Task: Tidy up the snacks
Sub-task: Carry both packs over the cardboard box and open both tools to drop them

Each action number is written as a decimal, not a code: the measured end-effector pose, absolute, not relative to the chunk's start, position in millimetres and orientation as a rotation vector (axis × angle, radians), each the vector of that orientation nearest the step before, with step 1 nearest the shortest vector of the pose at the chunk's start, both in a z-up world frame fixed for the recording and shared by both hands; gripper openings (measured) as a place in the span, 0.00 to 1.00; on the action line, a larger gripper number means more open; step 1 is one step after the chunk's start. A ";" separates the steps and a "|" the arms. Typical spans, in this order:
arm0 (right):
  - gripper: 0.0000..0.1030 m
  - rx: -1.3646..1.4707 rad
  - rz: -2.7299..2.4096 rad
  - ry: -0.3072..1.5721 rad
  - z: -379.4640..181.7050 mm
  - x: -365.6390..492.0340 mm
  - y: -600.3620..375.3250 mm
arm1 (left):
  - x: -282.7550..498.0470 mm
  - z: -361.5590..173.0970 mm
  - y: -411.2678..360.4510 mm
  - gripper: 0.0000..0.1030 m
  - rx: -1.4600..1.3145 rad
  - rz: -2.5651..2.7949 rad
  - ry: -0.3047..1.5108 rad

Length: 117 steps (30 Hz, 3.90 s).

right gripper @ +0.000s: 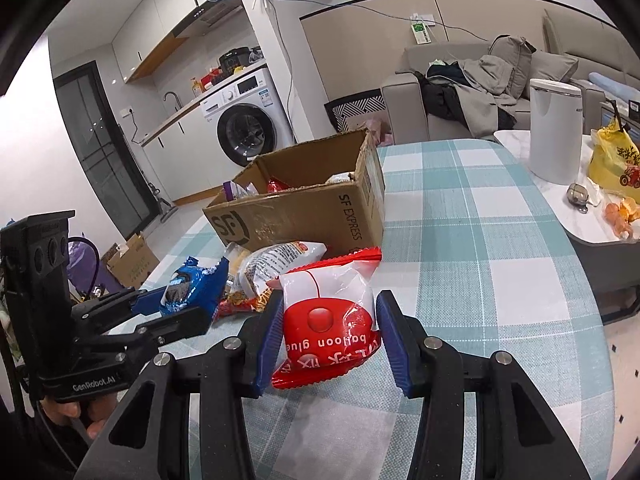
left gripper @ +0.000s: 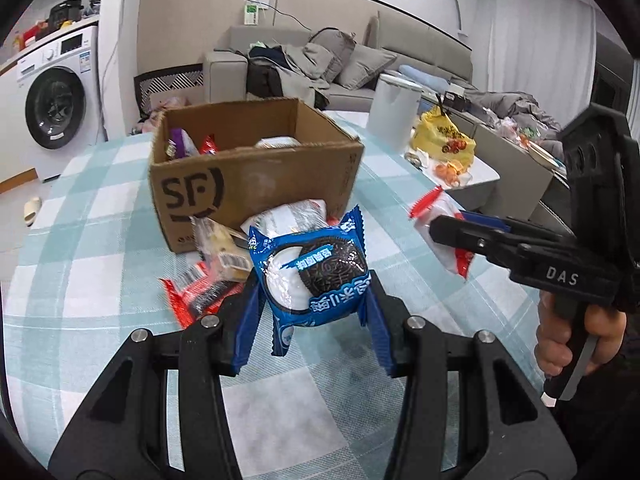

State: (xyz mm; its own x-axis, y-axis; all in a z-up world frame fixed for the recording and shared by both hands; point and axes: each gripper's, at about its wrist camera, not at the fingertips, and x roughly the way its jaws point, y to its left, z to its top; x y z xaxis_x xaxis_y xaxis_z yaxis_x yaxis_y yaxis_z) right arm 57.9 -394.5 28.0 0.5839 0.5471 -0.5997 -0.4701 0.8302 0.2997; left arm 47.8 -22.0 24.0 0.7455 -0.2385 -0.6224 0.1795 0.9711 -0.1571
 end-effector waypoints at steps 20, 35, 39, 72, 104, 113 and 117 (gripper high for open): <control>0.45 0.096 0.616 0.699 46.7 68.7 -373.6 | 74.2 58.5 26.4 0.44 -0.135 -0.104 0.617; 0.45 0.094 0.633 0.653 73.0 101.0 -355.6 | 117.8 84.0 39.2 0.44 -0.097 -0.054 0.579; 0.45 0.101 0.634 0.650 77.1 111.9 -352.9 | 129.8 86.4 37.9 0.44 -0.087 -0.052 0.575; 0.45 0.123 0.622 0.657 88.5 172.2 -335.0 | 197.8 96.1 49.2 0.44 -0.080 -0.040 0.575; 0.46 0.146 0.625 0.729 59.3 209.1 -307.0 | 255.7 46.2 41.1 0.44 -0.051 -0.067 0.646; 0.46 0.149 0.622 0.736 51.4 214.0 -304.3 | 258.9 35.3 39.0 0.44 -0.041 -0.081 0.655; 0.46 0.143 0.618 0.741 49.7 214.4 -304.4 | 256.0 35.0 39.9 0.45 -0.048 -0.082 0.657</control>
State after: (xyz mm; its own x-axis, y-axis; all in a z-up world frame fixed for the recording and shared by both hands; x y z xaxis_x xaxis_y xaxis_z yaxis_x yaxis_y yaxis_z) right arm 214.4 -304.4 49.7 0.5697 0.5739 -0.5883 -0.4758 0.8140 0.3333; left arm 256.0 39.9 35.0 0.7889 -0.0909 -0.6078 0.0604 0.9957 -0.0705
